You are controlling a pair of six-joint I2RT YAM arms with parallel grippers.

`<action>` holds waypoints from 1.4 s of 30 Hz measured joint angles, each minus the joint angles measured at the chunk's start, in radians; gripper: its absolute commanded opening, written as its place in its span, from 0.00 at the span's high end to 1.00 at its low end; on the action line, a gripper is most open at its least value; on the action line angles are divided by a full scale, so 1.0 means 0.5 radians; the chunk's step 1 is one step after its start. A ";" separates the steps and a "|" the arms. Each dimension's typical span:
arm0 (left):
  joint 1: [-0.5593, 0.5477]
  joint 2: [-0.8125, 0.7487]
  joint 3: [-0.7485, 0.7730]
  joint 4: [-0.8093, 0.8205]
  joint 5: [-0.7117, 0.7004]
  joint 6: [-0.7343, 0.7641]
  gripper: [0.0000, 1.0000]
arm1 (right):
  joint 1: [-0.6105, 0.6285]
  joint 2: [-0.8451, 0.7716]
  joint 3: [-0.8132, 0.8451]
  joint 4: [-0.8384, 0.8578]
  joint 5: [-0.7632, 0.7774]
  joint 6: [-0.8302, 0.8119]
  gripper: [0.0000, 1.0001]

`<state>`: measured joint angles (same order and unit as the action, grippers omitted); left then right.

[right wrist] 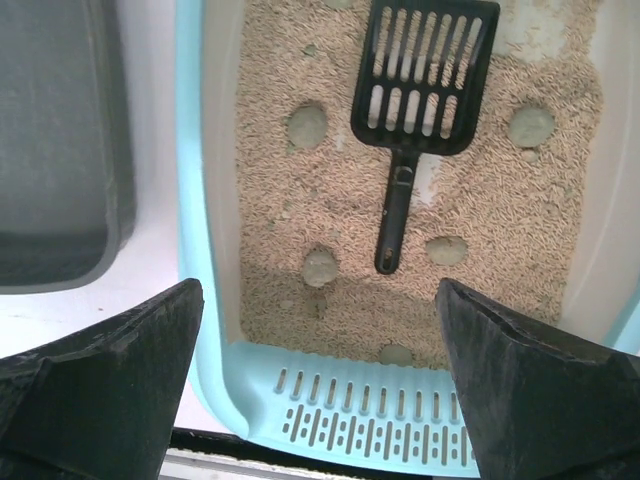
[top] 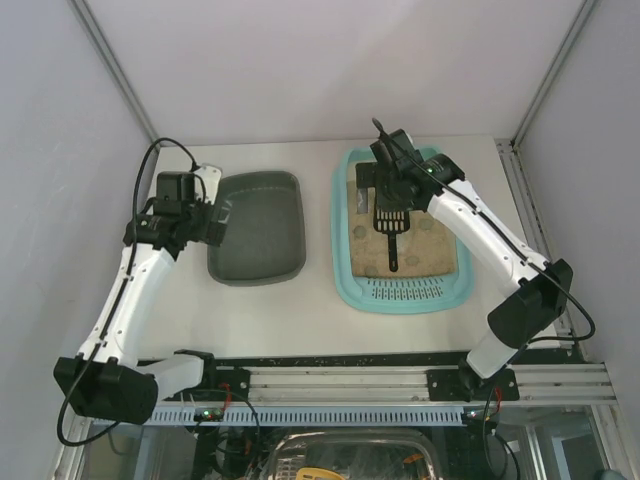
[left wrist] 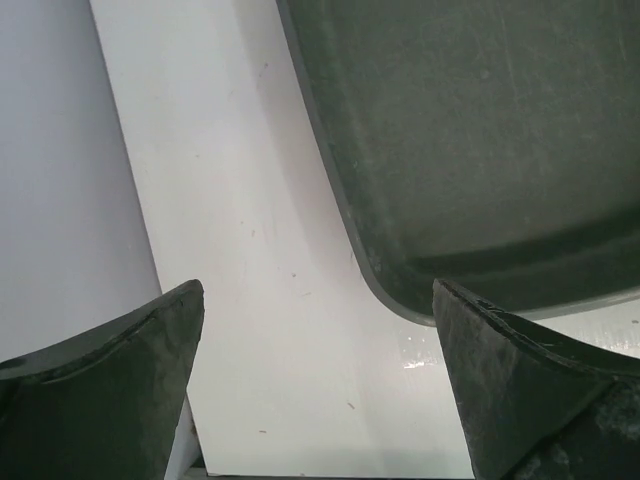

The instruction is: Clean the litter box

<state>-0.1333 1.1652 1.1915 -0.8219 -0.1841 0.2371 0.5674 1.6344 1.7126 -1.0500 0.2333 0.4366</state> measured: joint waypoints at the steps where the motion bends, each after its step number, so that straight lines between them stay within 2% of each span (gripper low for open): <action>1: 0.000 -0.014 -0.002 0.013 -0.008 0.002 0.00 | -0.001 -0.004 0.011 0.008 -0.021 0.002 0.00; 7: -0.001 -0.183 -0.038 0.143 -0.018 0.028 0.00 | -0.027 -0.009 0.040 0.098 -0.069 0.035 0.00; 11: -0.008 -0.269 -0.082 0.231 -0.027 0.072 0.00 | -0.113 -0.012 0.003 0.181 -0.259 0.067 0.00; 17: -0.011 -0.195 -0.081 0.302 0.012 0.061 0.00 | -0.217 0.022 0.001 0.099 -0.392 0.069 0.10; 22: -0.012 -0.012 0.034 0.343 0.401 -0.145 0.00 | -0.195 0.000 -0.243 0.072 -0.417 0.079 0.15; 26: -0.014 0.156 0.240 0.482 0.800 -0.387 0.00 | -0.180 0.006 -0.542 0.086 -0.410 0.109 0.17; 29: -0.018 0.258 0.347 0.611 1.006 -0.546 0.00 | -0.175 0.035 -0.614 0.117 -0.343 0.118 0.19; 37: -0.019 0.629 0.476 0.794 1.323 -0.990 0.00 | -0.175 0.348 -0.625 0.405 -0.177 0.100 0.21; 42: -0.036 0.791 0.572 0.806 1.353 -1.209 0.00 | -0.178 0.551 -0.641 0.506 -0.153 0.081 0.24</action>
<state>-0.1513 1.5608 1.4776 -0.4187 0.4927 -0.3672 0.4786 1.9099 1.3922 -0.7971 0.1570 0.4770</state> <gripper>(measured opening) 0.996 0.775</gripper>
